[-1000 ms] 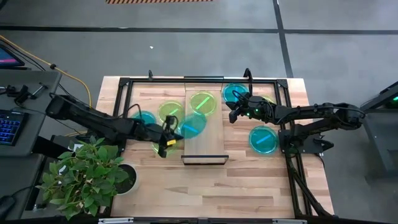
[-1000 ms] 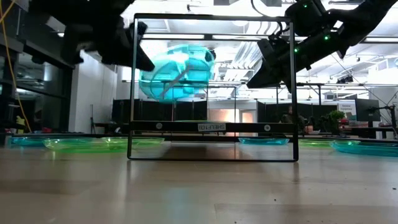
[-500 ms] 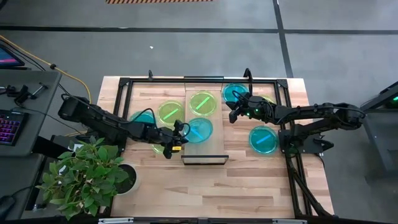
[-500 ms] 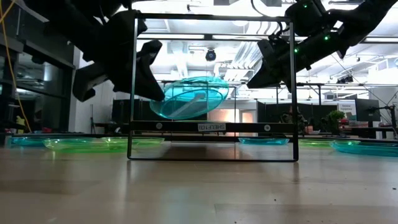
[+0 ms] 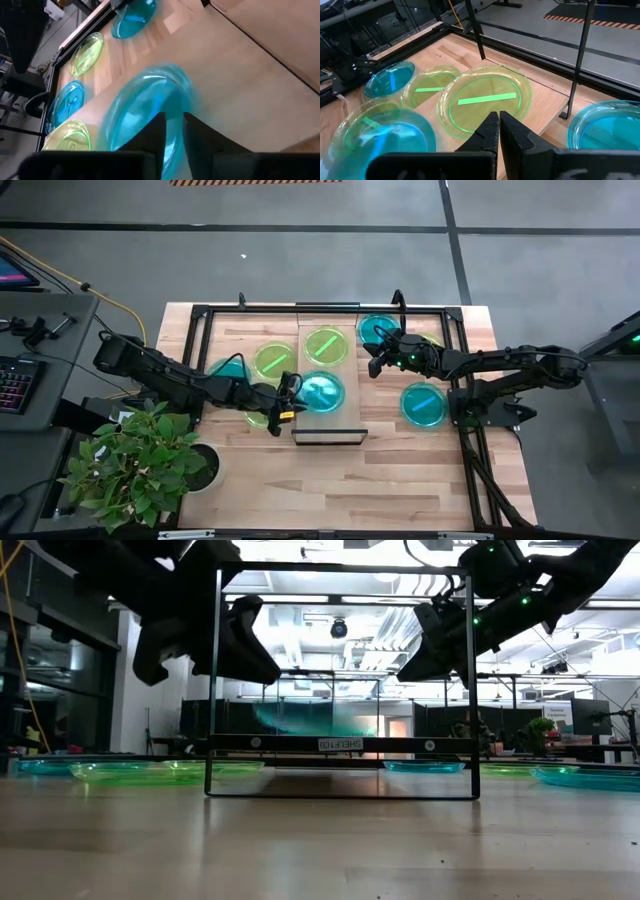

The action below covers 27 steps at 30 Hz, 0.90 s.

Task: Place and stack plates onto a shelf
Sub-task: Put the top left blue plate on the shelf

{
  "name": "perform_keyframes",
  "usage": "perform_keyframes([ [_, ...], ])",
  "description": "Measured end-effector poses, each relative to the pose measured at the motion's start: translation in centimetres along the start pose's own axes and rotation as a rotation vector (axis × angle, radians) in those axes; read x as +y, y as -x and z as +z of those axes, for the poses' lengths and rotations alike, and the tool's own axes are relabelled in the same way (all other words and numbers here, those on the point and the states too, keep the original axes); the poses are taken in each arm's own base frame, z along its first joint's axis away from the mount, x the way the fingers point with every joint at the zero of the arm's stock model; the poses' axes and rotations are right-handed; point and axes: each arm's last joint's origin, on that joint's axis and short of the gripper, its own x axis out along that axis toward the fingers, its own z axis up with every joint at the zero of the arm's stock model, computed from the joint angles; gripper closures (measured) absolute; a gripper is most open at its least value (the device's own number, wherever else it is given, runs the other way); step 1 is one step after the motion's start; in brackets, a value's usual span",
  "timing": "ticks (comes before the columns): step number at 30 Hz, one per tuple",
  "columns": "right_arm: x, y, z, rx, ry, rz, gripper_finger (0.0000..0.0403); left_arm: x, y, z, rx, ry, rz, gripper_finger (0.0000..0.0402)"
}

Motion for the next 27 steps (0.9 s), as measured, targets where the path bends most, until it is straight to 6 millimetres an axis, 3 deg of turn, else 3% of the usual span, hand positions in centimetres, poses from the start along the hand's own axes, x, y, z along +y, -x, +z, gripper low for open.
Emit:
perform_keyframes([
  [8,0.0,0.0,0.0,0.002,0.0,0.006,0.0402,0.2,0.0,0.4,-0.036,0.046,0.026,0.0289],
  [15,0.0,0.0,0.0,0.003,0.0,0.004,0.0402,0.4,1.5,-0.4,0.211,0.005,0.242,0.0285],
  [19,0.0,0.0,0.0,0.005,0.001,0.003,0.0402,1.3,1.8,-1.5,0.294,0.088,0.273,0.0306],
  [25,0.0,0.0,0.1,-0.004,-0.001,0.005,0.0402,3.5,1.1,-3.9,0.338,0.28,0.225,0.0389],
  [27,0.0,0.0,0.1,-0.007,-0.002,0.006,0.0402,4.1,0.9,-4.7,0.342,0.366,0.209,0.0394],
])
